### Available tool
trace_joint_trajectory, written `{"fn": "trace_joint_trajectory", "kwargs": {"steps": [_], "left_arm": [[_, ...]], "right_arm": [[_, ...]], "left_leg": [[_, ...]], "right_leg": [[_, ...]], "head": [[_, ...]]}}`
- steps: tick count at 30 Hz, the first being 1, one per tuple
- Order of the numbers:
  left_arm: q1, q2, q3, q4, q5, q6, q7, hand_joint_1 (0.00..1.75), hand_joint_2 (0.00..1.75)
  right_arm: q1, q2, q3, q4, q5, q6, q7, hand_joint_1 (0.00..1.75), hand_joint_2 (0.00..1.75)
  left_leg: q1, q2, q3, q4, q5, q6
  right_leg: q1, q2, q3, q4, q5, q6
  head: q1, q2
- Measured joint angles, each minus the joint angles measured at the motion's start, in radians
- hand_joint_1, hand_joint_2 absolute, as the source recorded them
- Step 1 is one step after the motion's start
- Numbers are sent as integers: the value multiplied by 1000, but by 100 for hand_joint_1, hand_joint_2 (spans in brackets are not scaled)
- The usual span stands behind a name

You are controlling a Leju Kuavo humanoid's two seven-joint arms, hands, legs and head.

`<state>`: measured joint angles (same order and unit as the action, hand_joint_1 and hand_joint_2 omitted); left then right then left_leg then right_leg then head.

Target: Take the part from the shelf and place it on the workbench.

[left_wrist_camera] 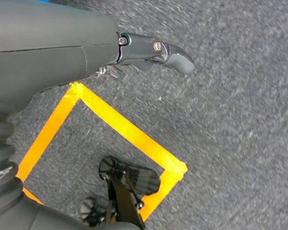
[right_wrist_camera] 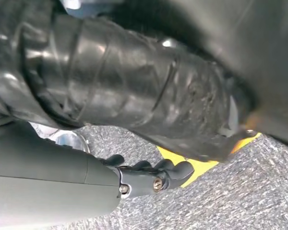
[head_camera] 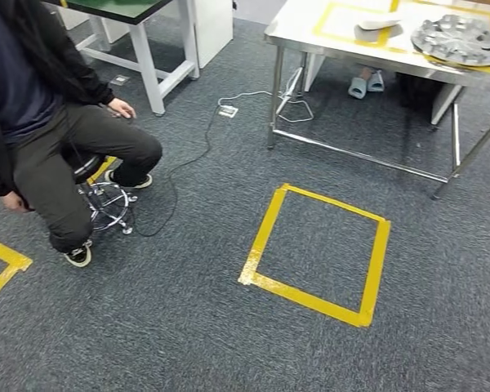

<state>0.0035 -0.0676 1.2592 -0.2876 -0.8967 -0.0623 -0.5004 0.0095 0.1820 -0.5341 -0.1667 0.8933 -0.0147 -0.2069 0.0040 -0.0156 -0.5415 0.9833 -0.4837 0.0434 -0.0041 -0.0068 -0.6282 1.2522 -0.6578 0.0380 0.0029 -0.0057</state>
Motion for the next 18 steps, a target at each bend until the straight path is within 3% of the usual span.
{"fn": "trace_joint_trajectory", "kwargs": {"steps": [1,2,4,5,7,9,10,12,14,16,17,18], "left_arm": [[0,0,0,0,-5,6,6,0,44],[0,-1,0,0,-12,14,15,0,87],[-1,-3,0,0,-33,40,47,0,175],[-4,-6,0,1,-45,59,71,0,175],[-8,-10,0,3,-66,94,119,0,175],[-8,-12,0,4,-75,112,146,0,175],[-6,-13,0,6,-77,116,150,0,175],[-7,-16,0,8,-81,119,162,0,175],[-11,-18,-1,10,-93,130,184,0,175],[-12,-20,-3,12,-109,145,209,0,175],[-11,-21,-6,13,-118,151,221,0,131],[-10,-22,-8,15,-126,153,235,0,87]], "right_arm": [[1,0,0,0,0,0,0,0,0],[1,0,0,0,0,-1,-1,0,0],[1,0,0,0,0,-4,0,0,0],[1,0,0,0,1,-6,2,0,0],[1,0,0,0,3,-11,9,0,0],[1,1,0,0,5,-14,14,0,0],[0,2,0,0,5,-14,14,0,0],[0,5,0,0,6,-15,14,0,0],[1,7,0,0,6,-17,17,0,0],[3,7,0,0,5,-20,20,0,0],[4,7,0,0,4,-22,22,0,0],[4,7,0,0,3,-24,23,0,0]], "left_leg": [[-1,-10,-1,1,0,0],[-1,-21,-1,2,0,0],[-2,-43,0,5,0,-1],[-3,-55,-1,7,0,-3],[-2,-77,-9,11,2,-14],[1,-100,-18,11,9,-29],[2,-101,-22,14,7,-35],[0,-62,-46,66,-26,-46],[3,-10,-105,193,-92,-57],[9,5,-149,293,-125,-66],[11,9,-145,291,-114,-68],[12,14,-119,247,-87,-69]], "right_leg": [[0,3,-15,28,-1,-1],[1,5,-9,14,20,-2],[1,30,48,-111,95,-10],[-1,55,79,-180,122,-15],[-1,91,116,-256,141,-23],[0,77,123,-266,141,-29],[-1,64,126,-270,144,-35],[-6,35,132,-282,150,-45],[-5,4,134,-286,150,-51],[-4,-27,130,-285,146,-52],[-4,-41,129,-285,144,-51],[-4,-54,129,-285,141,-49]], "head": [[0,0],[1,0],[1,0],[1,0],[1,0],[1,0],[0,0],[-10,0],[-20,0],[-22,0],[-22,0],[-23,0]]}}
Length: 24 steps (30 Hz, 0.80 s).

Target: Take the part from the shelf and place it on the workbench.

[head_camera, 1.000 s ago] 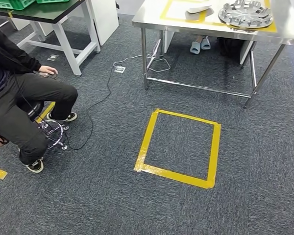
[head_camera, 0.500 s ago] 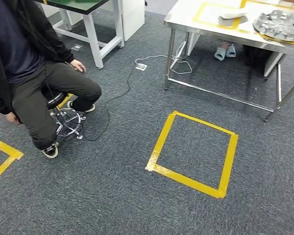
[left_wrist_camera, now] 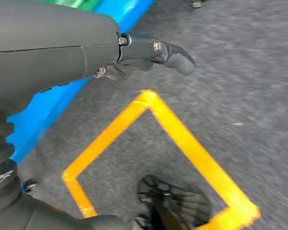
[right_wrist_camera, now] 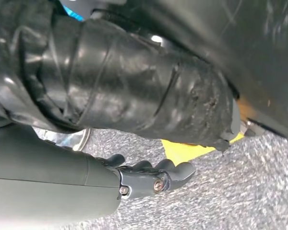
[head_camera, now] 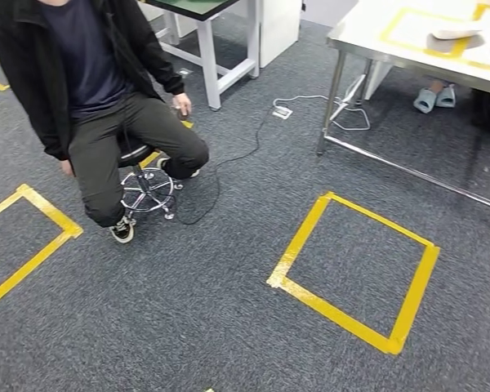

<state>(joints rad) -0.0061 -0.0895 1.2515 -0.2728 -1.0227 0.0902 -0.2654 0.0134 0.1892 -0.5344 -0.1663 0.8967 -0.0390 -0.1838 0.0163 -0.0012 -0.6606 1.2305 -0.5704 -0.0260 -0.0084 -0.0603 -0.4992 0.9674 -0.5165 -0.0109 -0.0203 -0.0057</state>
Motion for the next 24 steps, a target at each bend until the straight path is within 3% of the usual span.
{"fn": "trace_joint_trajectory", "kwargs": {"steps": [2,3,5,7,9,11,13,14,15,16,18,20,22,24], "left_arm": [[-1,-2,-3,4,-13,-16,28,0,0],[-3,-4,-4,7,-18,-41,41,0,0],[-5,-6,-7,14,-27,-128,57,0,87],[2,-6,-10,20,-33,-215,56,0,175],[9,-4,-11,25,-33,-277,44,0,175],[13,3,-12,26,-32,-321,31,0,175],[18,13,-15,26,-41,-341,24,0,175],[22,18,-17,26,-48,-344,23,0,175],[27,24,-21,26,-57,-345,22,0,175],[30,29,-25,26,-64,-345,22,0,175],[33,37,-30,26,-74,-346,23,0,175],[36,41,-34,26,-85,-346,27,0,175],[41,42,-39,27,-99,-343,34,0,175],[44,41,-48,29,-118,-341,40,0,175]], "right_arm": [[0,0,0,0,0,-2,4,0,0],[0,0,0,0,2,-1,6,0,0],[-1,-4,0,0,9,8,7,0,0],[-4,-11,0,0,15,20,3,0,0],[-5,-17,0,0,15,27,-3,0,0],[-4,-23,0,0,11,28,-6,0,0],[-3,-28,0,0,4,26,-3,0,0],[-3,-29,-1,0,1,24,0,0,0],[-3,-30,-2,0,-2,22,4,0,0],[-3,-32,-3,0,-4,19,8,0,0],[-3,-34,-5,0,-6,15,13,0,0],[-4,-35,-5,0,-5,11,14,0,0],[-8,-35,-5,0,-3,5,16,0,0],[-10,-30,-6,0,0,-6,20,0,0]], "left_leg": [[-1,34,80,-144,56,4],[-3,48,110,-200,71,10],[-10,55,128,-240,73,24],[-10,37,126,-243,77,38],[-7,21,126,-249,83,51],[-6,2,123,-251,86,59],[-8,-23,121,-250,86,61],[-8,-36,122,-249,86,61],[-8,-51,123,-248,85,61],[-9,-67,124,-246,85,60],[-10,-97,123,-241,82,54],[-8,-121,114,-238,83,42],[-4,-137,106,-236,86,28],[-4,-95,88,-204,66,18]], "right_leg": [[2,-22,7,1,-7,8],[4,-32,11,3,-11,14],[8,-48,20,4,-16,27],[4,-53,28,4,-20,40],[0,-13,11,46,-53,50],[-2,40,-49,169,-116,54],[-2,55,-115,291,-152,54],[-2,58,-130,310,-143,52],[-2,61,-122,280,-112,50],[-3,71,-98,217,-69,47],[-6,119,-43,83,-11,41],[-7,148,-18,31,-5,35],[-6,127,-10,25,-3,26],[-8,99,-4,15,3,13]], "head": [[-2,0],[0,0],[4,0],[8,0],[14,0],[24,0],[28,0],[28,0],[28,0],[28,0],[29,0],[29,0],[28,0],[23,0]]}}
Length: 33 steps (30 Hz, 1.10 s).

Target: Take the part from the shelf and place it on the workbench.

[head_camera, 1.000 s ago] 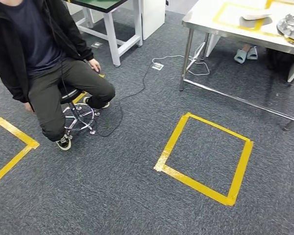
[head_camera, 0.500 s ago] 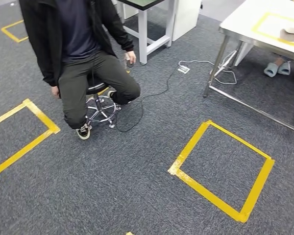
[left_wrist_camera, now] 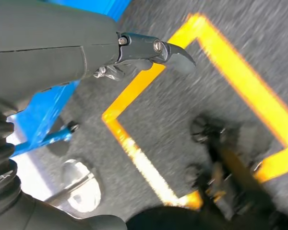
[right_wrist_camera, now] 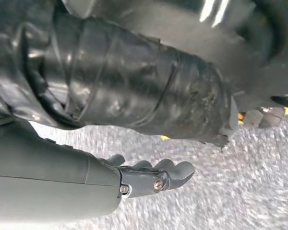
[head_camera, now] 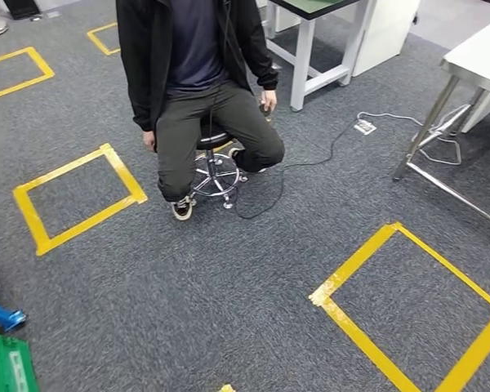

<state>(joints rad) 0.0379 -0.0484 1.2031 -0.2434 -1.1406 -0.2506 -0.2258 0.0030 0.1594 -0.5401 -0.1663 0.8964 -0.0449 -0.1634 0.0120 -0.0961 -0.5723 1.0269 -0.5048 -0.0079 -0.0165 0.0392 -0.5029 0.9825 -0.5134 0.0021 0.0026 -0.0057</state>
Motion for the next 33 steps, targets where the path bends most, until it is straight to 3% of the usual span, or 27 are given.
{"fn": "trace_joint_trajectory", "kwargs": {"steps": [2,4,5,6,8,10,11,13,14,16,17,18,19,20,21,22,24,26,27,28,29,31,33], "left_arm": [[-4,-2,-15,4,-20,0,3,0,175],[-8,-4,-28,8,-34,0,4,0,175],[-7,-5,-34,10,-40,0,4,0,175],[-5,-5,-39,12,-44,0,4,0,175],[-2,-6,-49,14,-51,0,1,0,175],[-5,-6,-57,16,-54,-1,-6,0,175],[-6,-6,-58,16,-54,-1,-9,0,175],[-2,-6,-60,18,-53,-1,-14,0,175],[1,-7,-60,19,-53,-1,-15,0,175],[3,-7,-60,20,-52,-2,-17,0,175],[2,-6,-60,20,-51,-1,-18,0,175],[1,-6,-60,21,-51,-1,-19,0,175],[0,-5,-60,21,-50,-1,-19,0,175],[0,-5,-60,21,-48,-1,-20,0,175],[0,-5,-60,21,-47,-1,-21,0,175],[1,-5,-60,22,-45,-1,-22,0,175],[1,-6,-60,22,-44,-2,-23,0,175],[-1,-6,-60,22,-43,-2,-24,0,175],[-1,-6,-60,22,-42,-3,-25,0,175],[1,-6,-60,22,-42,-4,-25,0,175],[4,-6,-60,22,-42,-4,-26,0,175],[7,-6,-60,22,-42,-7,-26,0,175],[2,-8,-60,23,-42,-10,-27,0,175]], "right_arm": [[-1,9,0,0,4,-11,6,0,0],[-2,16,0,0,8,-15,10,0,0],[-3,18,0,0,9,-16,11,0,0],[-5,21,0,0,11,-15,13,0,0],[-8,26,0,0,13,-14,19,0,0],[-13,30,0,0,14,-14,27,0,0],[-16,32,0,0,15,-14,31,0,0],[-23,36,0,0,16,-14,35,0,0],[-26,39,0,0,17,-14,35,0,0],[-29,42,0,0,17,-12,36,0,0],[-29,43,1,0,17,-12,37,0,0],[-29,43,1,0,17,-12,39,0,0],[-28,44,1,0,17,-11,41,0,0],[-28,44,1,0,17,-11,44,0,0],[-27,44,1,0,17,-10,44,0,0],[-27,44,1,0,17,-9,45,0,0],[-29,46,1,0,17,-6,46,0,0],[-32,48,1,0,18,-5,50,0,0],[-33,50,1,0,19,-5,52,0,0],[-34,52,1,0,19,-5,53,0,0],[-35,54,1,0,19,-5,56,0,0],[-37,59,1,0,18,-7,63,0,0],[-36,63,1,0,18,-8,70,0,0]], "left_leg": [[-1,64,-52,108,-59,-9],[2,84,-110,231,-109,-17],[4,87,-118,254,-109,-19],[5,90,-106,236,-91,-21],[6,122,-32,103,-30,-20],[2,155,27,-7,4,-11],[-1,160,35,-25,5,-5],[-4,140,31,-27,6,9],[-3,131,31,-30,8,15],[1,111,31,-36,14,27],[0,100,29,-36,15,31],[-1,88,28,-36,16,34],[-2,74,27,-36,15,35],[-2,59,28,-36,15,36],[-3,44,30,-36,15,35],[-3,28,32,-36,14,34],[-4,-3,35,-34,11,29],[-1,-29,29,-30,10,18],[1,-42,23,-29,12,10],[5,-56,19,-31,15,2],[6,-51,15,-28,13,-4],[4,6,-8,20,-17,-12],[1,71,-69,146,-81,-17]], "right_leg": [[1,-34,3,-5,0,-9],[4,-70,0,-5,-4,-12],[5,-87,-1,-5,-7,-12],[5,-102,-1,-4,-10,-11],[6,-128,8,-3,-17,-6],[11,-149,16,0,-26,7],[14,-157,20,2,-30,13],[12,-169,30,0,-34,26],[10,-155,31,5,-41,32],[5,-98,2,68,-82,39],[4,-67,-30,133,-115,41],[4,-51,-69,210,-146,41],[4,-44,-105,275,-165,41],[5,-41,-129,311,-165,40],[5,-40,-135,305,-143,39],[4,-35,-121,257,-103,36],[0,13,-70,117,-24,30],[-2,60,-35,37,-1,24],[-1,64,-29,30,-5,21],[1,53,-25,26,-6,16],[1,39,-23,22,-4,10],[1,7,-17,14,0,-3],[4,-31,-14,11,-2,-11]], "head": [[-9,0],[-14,0],[-15,0],[-15,0],[-17,0],[-18,0],[-16,0],[-12,0],[-10,0],[-4,0],[0,0],[2,0],[4,0],[4,0],[4,0],[5,0],[7,0],[7,0],[7,0],[7,0],[6,0],[0,0],[-10,0]]}}
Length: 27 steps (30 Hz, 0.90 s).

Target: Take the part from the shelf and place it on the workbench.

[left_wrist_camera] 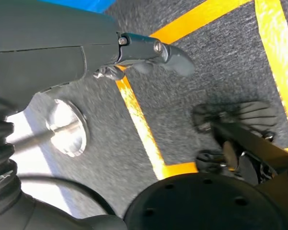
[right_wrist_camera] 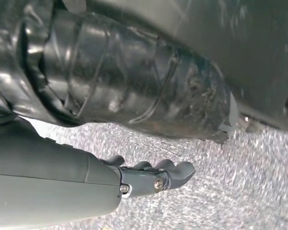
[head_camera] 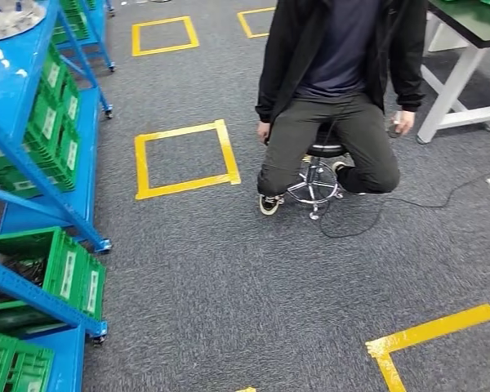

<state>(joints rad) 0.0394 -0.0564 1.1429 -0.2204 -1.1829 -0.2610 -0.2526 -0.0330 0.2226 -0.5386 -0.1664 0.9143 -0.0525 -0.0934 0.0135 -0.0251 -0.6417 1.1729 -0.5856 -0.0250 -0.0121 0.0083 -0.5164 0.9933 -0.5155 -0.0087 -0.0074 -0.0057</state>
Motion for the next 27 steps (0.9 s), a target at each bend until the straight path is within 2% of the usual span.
{"fn": "trace_joint_trajectory", "kwargs": {"steps": [1,2,3,4,5,6,7,8,9,11,12,13,15,16,17,18,19,20,22,23,24,25,26,27], "left_arm": [[-3,0,0,0,0,-3,-1,0,175],[-4,0,0,0,0,-7,-4,0,175],[-3,0,0,0,2,-13,-6,0,175],[-1,1,1,0,3,-18,-9,0,175],[1,2,1,0,5,-22,-11,0,175],[2,4,2,0,6,-26,-13,0,175],[0,4,2,0,6,-28,-14,0,175],[-1,5,2,0,6,-28,-15,0,175],[-2,6,2,0,7,-27,-16,0,175],[1,9,6,0,19,-22,-16,0,175],[4,12,11,0,31,-20,-17,0,175],[6,16,19,0,46,-20,-19,0,175],[7,25,37,-2,72,-22,-26,0,175],[7,29,47,-4,78,-24,-29,0,175],[8,31,55,-6,81,-25,-31,0,175],[10,32,63,-9,81,-23,-34,0,175],[11,33,70,-12,78,-20,-37,0,175],[13,33,76,-14,75,-16,-45,0,175],[14,33,84,-19,67,-11,-69,0,175],[14,32,85,-21,62,-10,-82,0,175],[16,32,87,-23,57,-10,-93,0,175],[19,30,88,-24,51,-10,-103,0,175],[23,29,90,-25,43,-10,-113,0,175],[28,26,92,-25,35,-10,-123,0,175]], "right_arm": [[1,1,0,0,0,0,2,0,0],[0,2,0,0,-1,1,4,0,0],[0,2,0,0,-1,1,5,0,0],[-2,3,0,0,-1,2,7,0,0],[-2,5,0,0,-2,2,8,0,0],[-3,7,0,0,-2,3,8,0,0],[-4,8,0,0,-2,3,8,0,0],[-4,9,0,0,-2,3,7,0,0],[-5,10,0,0,-2,3,7,0,0],[-8,11,0,-1,-3,3,4,0,0],[-9,11,0,-1,-5,3,-1,0,0],[-9,12,0,-2,-7,2,-6,0,0],[-7,11,0,-2,-16,-5,-17,0,0],[-6,11,0,-2,-20,-12,-19,0,0],[-4,11,-1,-2,-25,-20,-19,0,0],[-2,11,-1,-2,-28,-30,-18,0,0],[-1,11,-2,-2,-32,-42,-20,0,0],[2,6,-4,-3,-37,-54,-28,0,0],[16,-24,-12,-4,-49,-57,-75,0,0],[28,-49,-17,-5,-58,-46,-111,0,0],[42,-77,-23,-5,-67,-32,-144,0,0],[58,-106,-30,-6,-78,-19,-171,0,0],[73,-135,-40,-9,-90,-11,-195,0,0],[86,-164,-51,-12,-102,-7,-214,0,0]], "left_leg": [[1,10,-32,65,-26,-3],[2,15,-52,108,-36,-4],[2,18,-52,111,-26,-5],[2,22,-30,72,1,-4],[2,36,8,3,38,-2],[-2,61,47,-70,65,2],[-6,81,76,-127,83,7],[-9,95,93,-161,91,13],[-13,98,96,-171,90,18],[-13,74,95,-177,95,29],[-12,64,97,-181,98,36],[-9,53,99,-186,101,42],[-8,29,99,-189,104,49],[-9,15,98,-188,104,50],[-10,2,98,-188,104,51],[-10,-13,98,-187,103,51],[-10,-28,99,-186,103,50],[-10,-44,101,-185,102,49],[-9,-73,101,-180,99,43],[-9,-87,98,-178,99,38],[-7,-101,95,-177,99,33],[-6,-116,91,-177,100,27],[-3,-126,89,-179,101,21],[-4,-115,85,-173,96,16]], "right_leg": [[2,-19,0,0,-2,-2],[4,-39,1,0,-4,-4],[5,-55,2,0,-6,-4],[6,-69,5,1,-8,-3],[6,-82,9,1,-11,-1],[8,-93,13,1,-15,3],[11,-103,15,1,-19,7],[13,-113,18,2,-22,13],[14,-122,20,1,-24,19],[11,-134,28,0,-29,31],[9,-120,26,8,-38,36],[7,-95,14,36,-58,41],[4,-35,-41,157,-121,44],[4,-19,-78,229,-149,45],[4,-13,-107,281,-162,45],[4,-10,-120,297,-153,44],[3,-7,-114,271,-124,43],[3,1,-89,206,-80,41],[-3,55,-30,68,-21,37],[-4,78,-13,27,-12,36],[-5,92,-3,14,-17,34],[-3,86,2,9,-17,31],[-3,71,9,6,-16,25],[-4,56,16,-1,-13,18]], "head": [[-3,0],[-3,0],[-3,0],[-4,0],[-4,0],[-4,0],[-3,0],[-2,0],[-1,0],[1,0],[3,0],[6,0],[14,0],[17,0],[18,0],[18,0],[18,0],[18,0],[17,0],[16,0],[15,0],[15,0],[15,0],[15,0]]}}
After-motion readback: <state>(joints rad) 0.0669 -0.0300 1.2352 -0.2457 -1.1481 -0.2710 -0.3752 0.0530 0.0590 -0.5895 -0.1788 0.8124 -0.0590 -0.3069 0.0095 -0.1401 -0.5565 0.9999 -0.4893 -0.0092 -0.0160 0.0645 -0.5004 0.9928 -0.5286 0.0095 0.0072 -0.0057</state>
